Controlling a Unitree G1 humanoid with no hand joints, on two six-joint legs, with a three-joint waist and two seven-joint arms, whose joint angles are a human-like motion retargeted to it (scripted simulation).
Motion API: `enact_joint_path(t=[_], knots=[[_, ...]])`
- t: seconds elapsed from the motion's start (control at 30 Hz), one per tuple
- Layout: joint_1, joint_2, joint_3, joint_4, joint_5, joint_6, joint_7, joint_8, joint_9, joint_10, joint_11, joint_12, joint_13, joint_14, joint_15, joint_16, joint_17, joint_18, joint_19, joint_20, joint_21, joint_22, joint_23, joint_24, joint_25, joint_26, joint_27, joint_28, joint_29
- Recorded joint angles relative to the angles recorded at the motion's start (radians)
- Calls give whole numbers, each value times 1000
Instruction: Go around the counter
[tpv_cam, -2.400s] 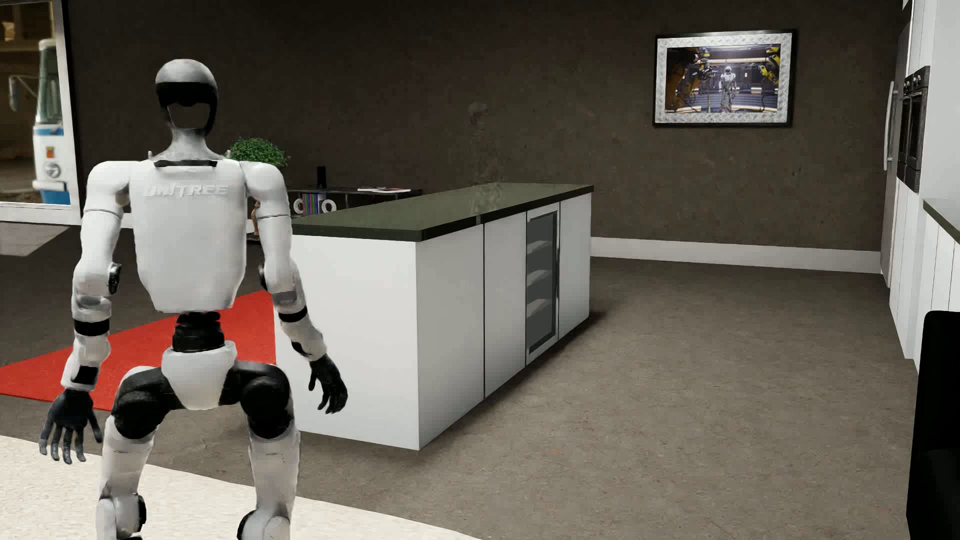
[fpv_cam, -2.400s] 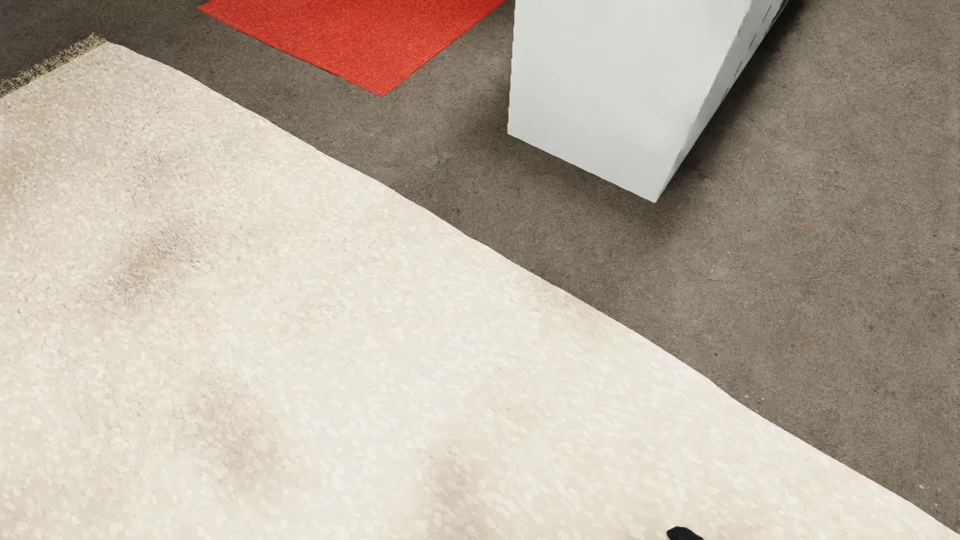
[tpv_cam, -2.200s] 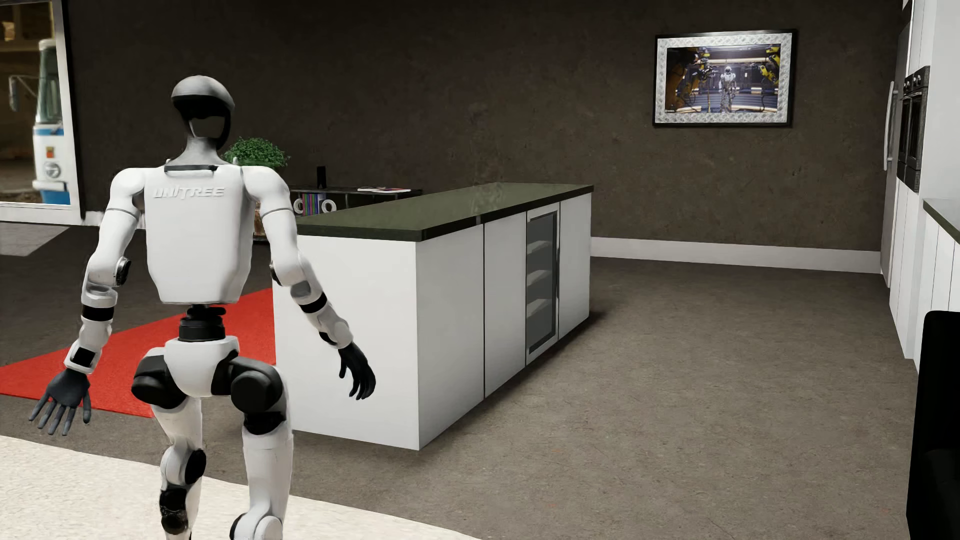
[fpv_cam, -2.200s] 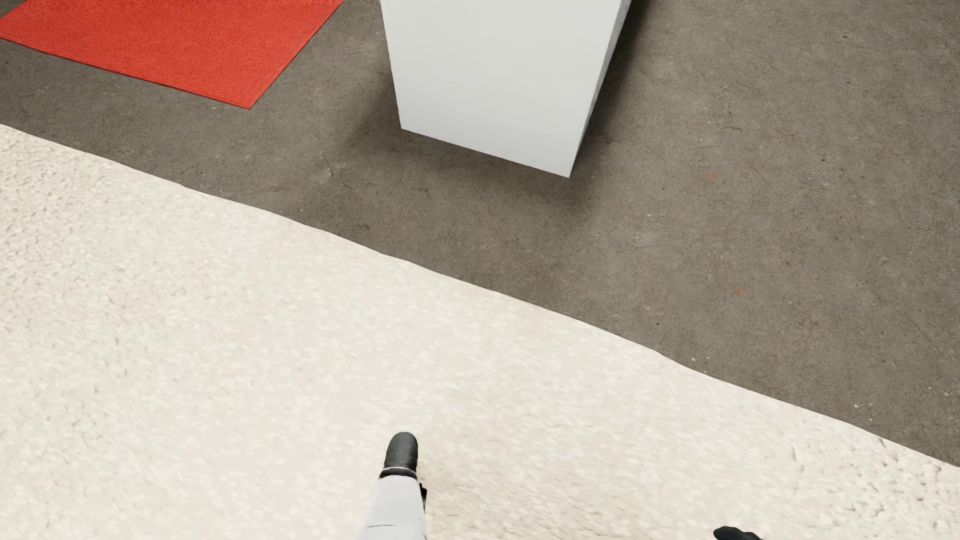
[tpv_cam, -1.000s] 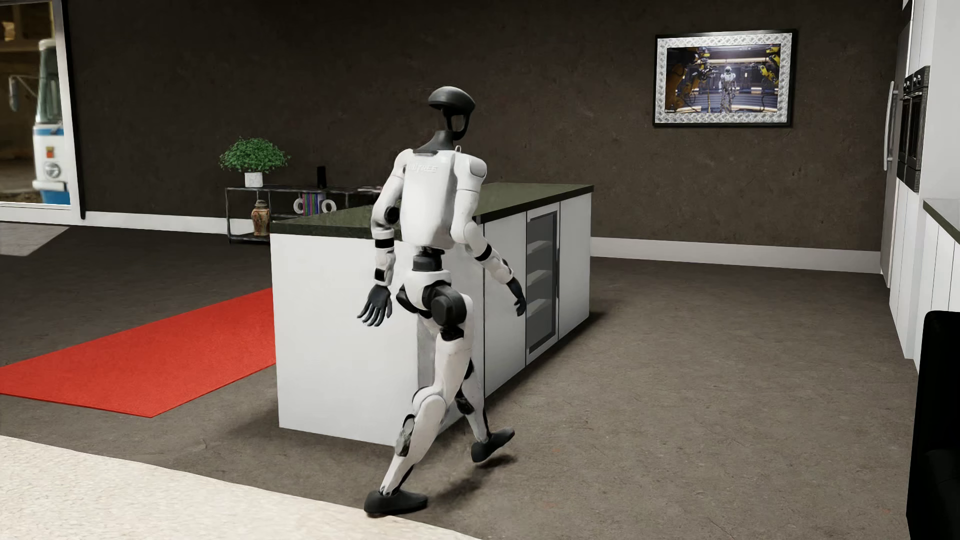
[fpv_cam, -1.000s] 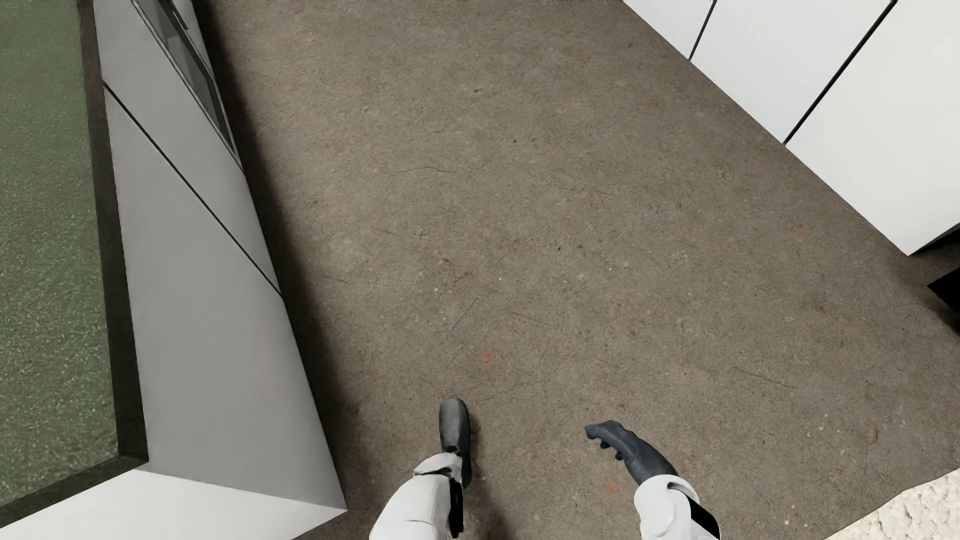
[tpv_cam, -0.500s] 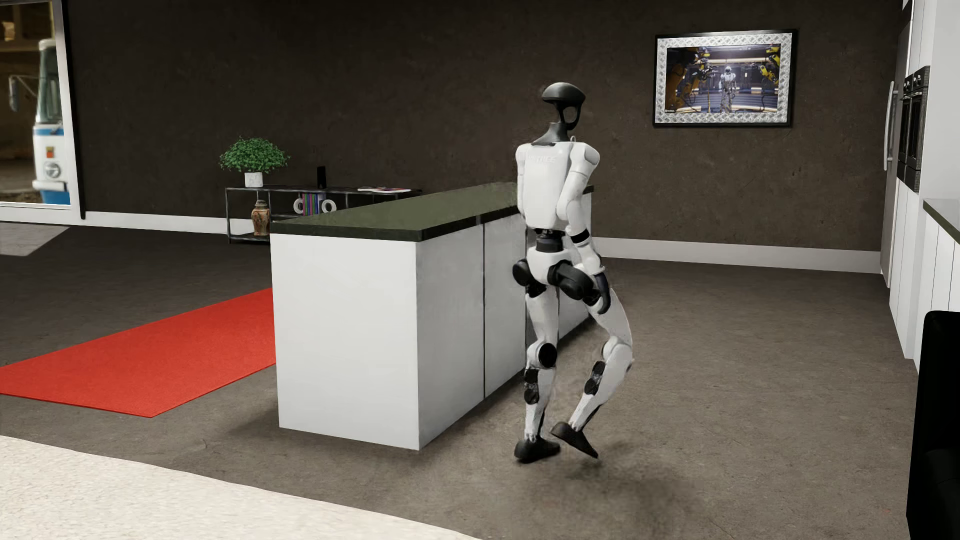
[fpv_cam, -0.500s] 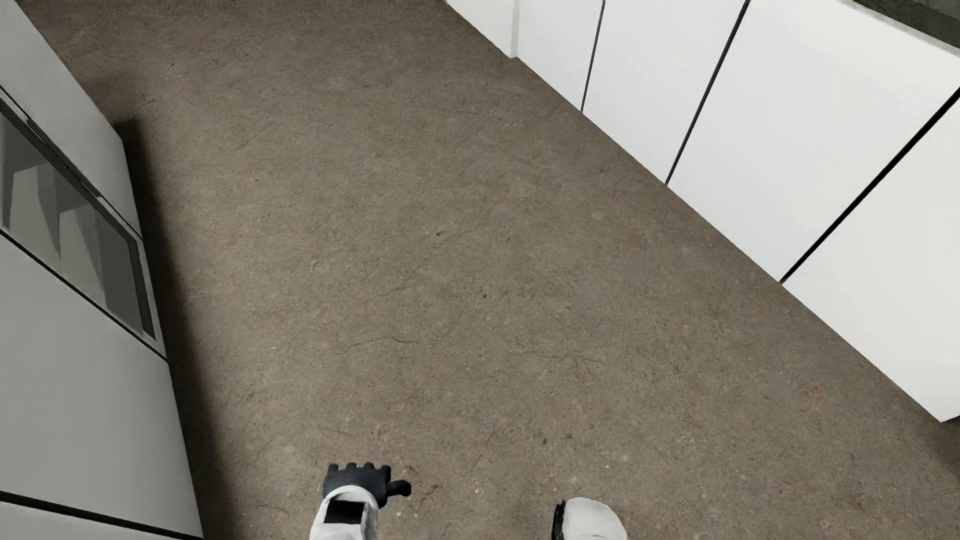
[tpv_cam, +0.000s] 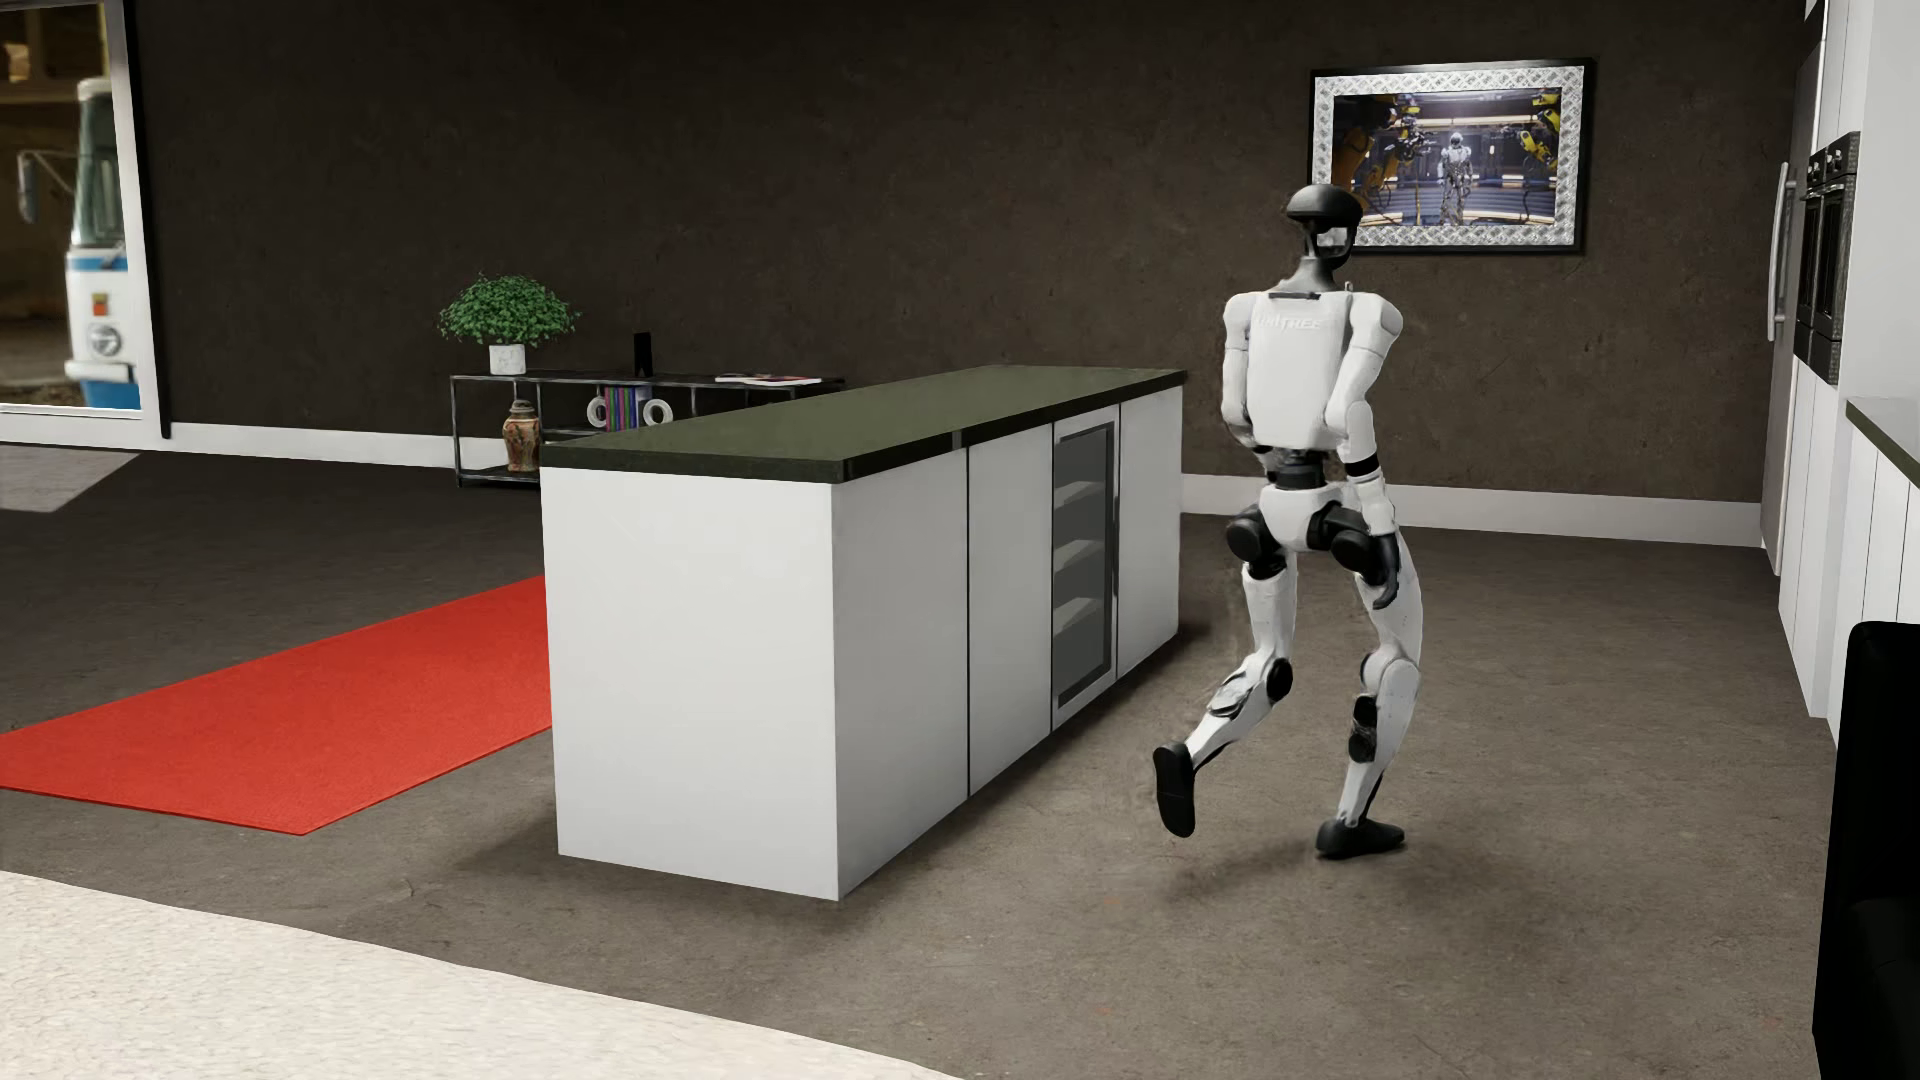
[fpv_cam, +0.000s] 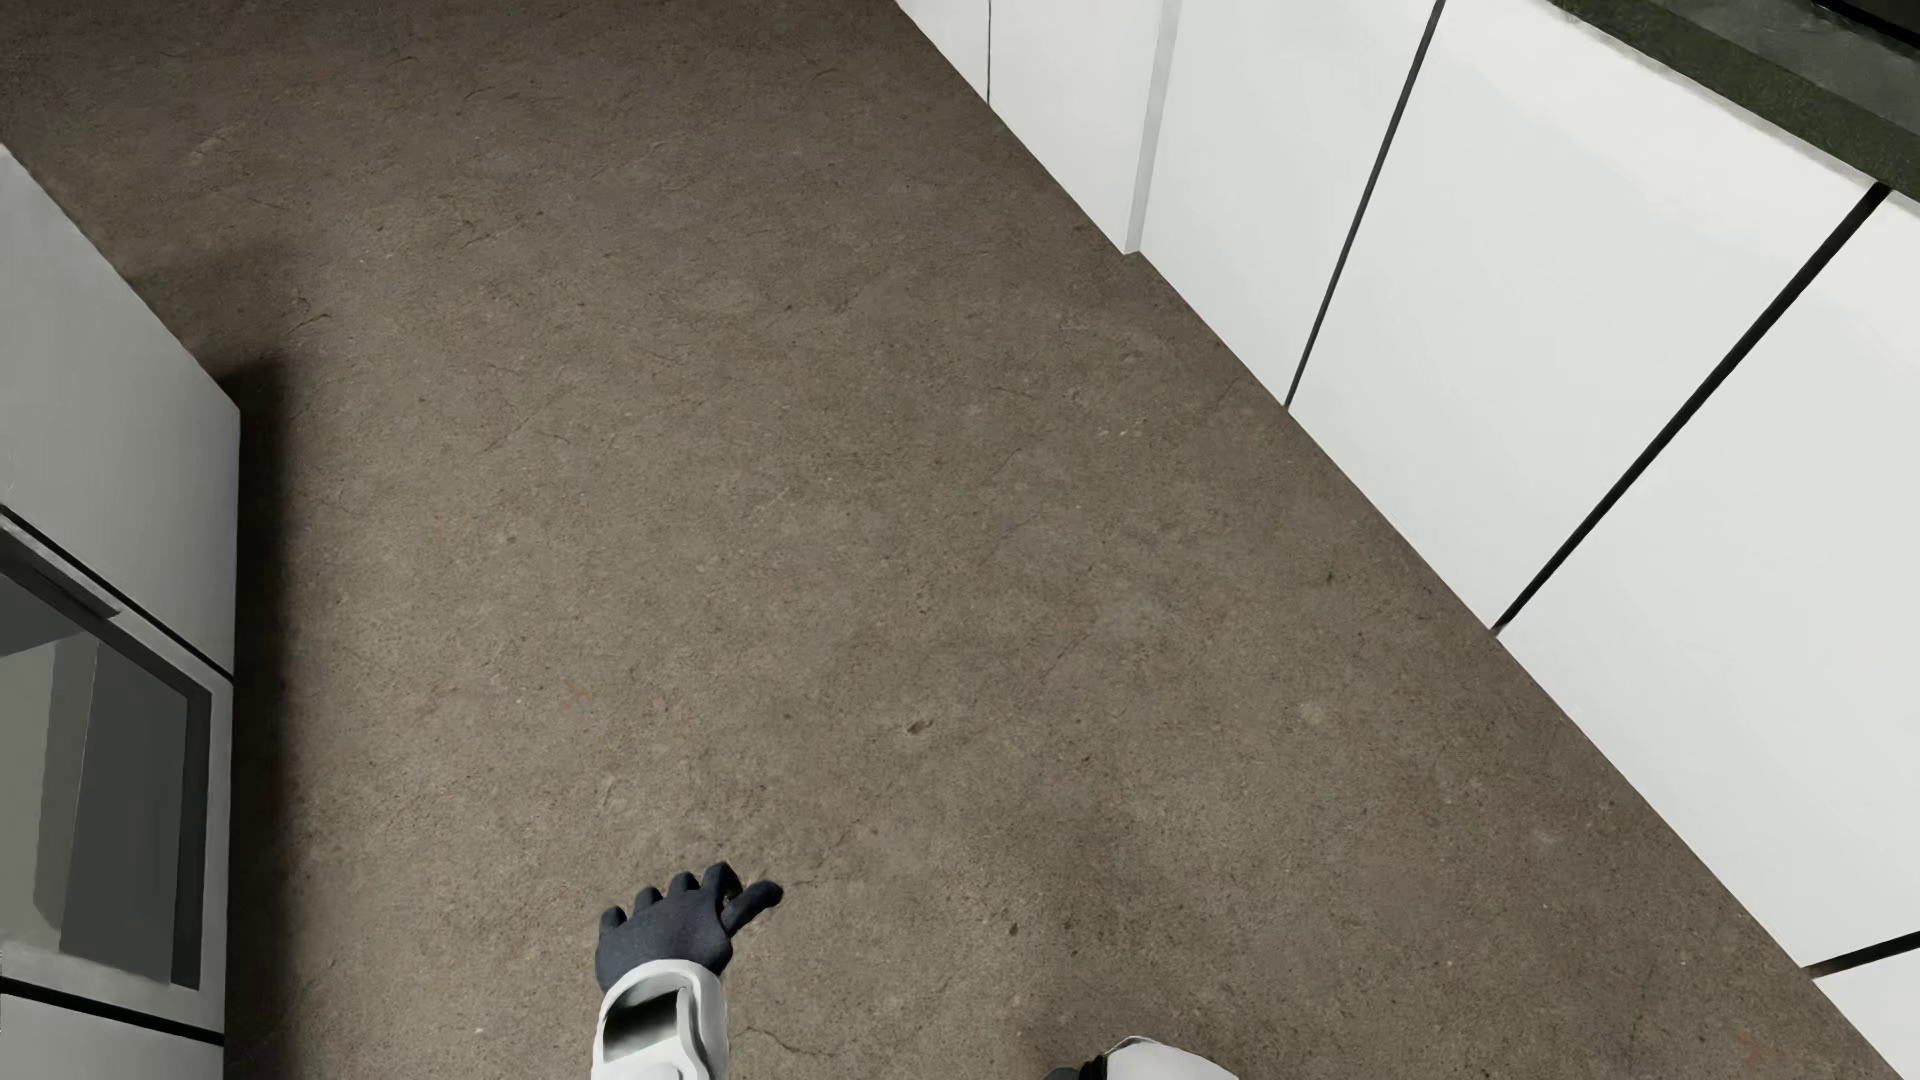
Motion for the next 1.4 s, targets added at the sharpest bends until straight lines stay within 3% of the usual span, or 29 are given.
enact_joint_path(t=[0.07,0.1,0.17,0.2,0.27,0.3,0.33,0.4,0.43,0.5,0.53,0.57,0.6,0.63,0.7,0.77,0.83,0.9,0.93,0.97,1.0,1.03,1.07,1.13,1.2,1.27,1.3,1.33,1.4], knots=[[-184,150,40,16,50,10,9,35,-4,-7,-93,95,-45,12,-42,-48,-16,7,15,177,33,162,-36,-144,-33,96,-39,33,19],[-262,217,56,28,75,9,23,62,-8,-82,-141,158,-85,-9,-58,-40,-25,16,20,223,50,202,-59,-175,-21,131,-65,7,25],[-368,325,82,90,111,6,92,128,-16,-355,-206,313,-189,-23,-103,-19,-64,39,31,223,101,191,-98,-187,9,117,-123,-54,30],[-381,379,91,127,124,6,163,157,-21,-568,-242,392,-240,-13,-125,-9,-86,60,37,196,133,182,-118,-175,26,95,-146,-73,24],[-339,501,100,120,149,12,295,192,-26,-1112,-330,513,-326,23,-153,18,-119,18,54,118,183,204,-135,-109,45,45,-150,-131,7],[-355,564,103,79,154,13,279,196,-25,-1266,-360,540,-352,-27,-164,36,-126,-98,59,68,192,233,-139,-43,54,38,-142,-191,-2],[-373,615,105,37,156,14,242,192,-24,-1316,-364,550,-363,-68,-181,52,-130,-140,67,26,183,256,-136,21,70,22,-134,-255,-7],[-383,699,108,-8,149,7,259,149,-25,-1163,-300,534,-343,-17,-161,76,-132,-55,89,-11,146,264,-108,139,95,-4,-102,-358,-7],[-374,714,117,-24,130,-5,264,148,-25,-1098,-238,528,-331,25,-90,53,-137,83,93,30,152,226,-79,143,84,-7,-83,-355,2],[-340,643,140,-35,54,-38,296,142,-20,-957,89,516,-298,74,127,-18,-153,251,149,153,187,150,-7,85,49,-30,-49,-287,61],[-320,550,145,-52,10,-57,303,156,-13,-890,319,484,-280,5,237,-62,-161,257,187,230,209,123,22,15,18,-31,-41,-247,92],[-283,450,144,-86,-47,-77,302,168,-8,-858,517,429,-253,-55,296,-96,-166,252,170,282,217,120,33,-35,-11,-19,-32,-216,116],[-232,345,136,-126,-96,-95,290,185,-3,-857,666,355,-219,-98,229,-109,-161,245,124,292,208,135,25,-37,-31,1,-24,-186,127],[-171,242,121,-170,-140,-110,263,200,2,-882,759,268,-179,-125,181,-103,-144,238,90,258,175,170,5,21,-27,25,-19,-169,119],[-32,63,80,-256,-211,-128,174,227,3,-965,793,88,-74,-158,178,-86,-91,228,64,152,88,240,-59,156,33,-7,-31,-173,96],[87,-72,37,-314,-235,-137,62,238,-5,-1019,638,-69,6,-199,175,-74,-75,218,41,54,43,213,-104,219,69,-122,-58,-190,102],[190,-134,10,-341,-228,-142,-38,243,-14,-1054,292,-188,45,-254,191,-70,-70,209,72,0,30,119,-118,177,70,-234,-62,-142,101],[292,-96,1,-352,-182,-146,-109,299,-24,-1101,-252,-265,49,-304,240,-44,-69,186,107,-63,28,3,-95,157,43,-278,-47,-63,106],[344,-82,3,-352,-159,-147,-129,325,-25,-1115,-454,-275,41,-329,184,-33,-73,170,126,-78,31,-63,-77,128,25,-298,-39,-23,115],[386,-94,9,-347,-144,-148,-132,297,-23,-1108,-516,-269,29,-360,134,-20,-78,156,255,-78,37,-124,-63,85,6,-316,-38,-2,118],[426,-99,11,-336,-126,-147,-121,264,-21,-1090,-483,-243,15,-379,174,-7,-80,147,250,-63,42,-171,-54,31,-12,-318,-38,8,115],[469,-108,8,-322,-99,-141,-110,281,-18,-1059,-387,-206,3,-369,218,4,-76,150,198,-48,36,-203,-53,-31,-16,-318,-40,10,111],[499,-100,3,-302,-82,-132,-98,288,-17,-1012,-307,-172,0,-333,305,25,-63,159,157,-53,16,-204,-60,-52,-6,-310,-39,-10,102],[459,-89,-9,-233,-74,-104,-51,246,-10,-762,-117,-108,10,-139,245,55,-18,126,133,-65,-41,-124,-77,-21,43,-242,-31,-66,67],[262,-35,-15,-100,-63,-63,19,173,1,-331,-44,-54,-19,67,122,57,9,-50,127,-43,-61,35,-39,48,68,-132,-26,-130,58],[43,54,3,-2,-52,-23,52,129,9,-78,-62,2,-85,26,49,25,-22,1,132,26,-15,221,25,58,0,1,-10,-172,78],[-58,99,17,22,-42,-11,72,123,11,-26,-89,42,-125,-1,26,30,-43,-3,136,34,18,284,45,83,-47,40,-15,-206,89],[-151,142,32,40,-29,-3,92,121,12,-17,-120,96,-167,6,7,47,-59,-3,139,25,43,311,50,118,-81,43,-28,-252,96],[-306,229,61,63,-1,9,122,119,11,-139,-183,234,-249,-8,-29,75,-78,7,145,36,43,262,36,151,-61,-13,-80,-260,79]])
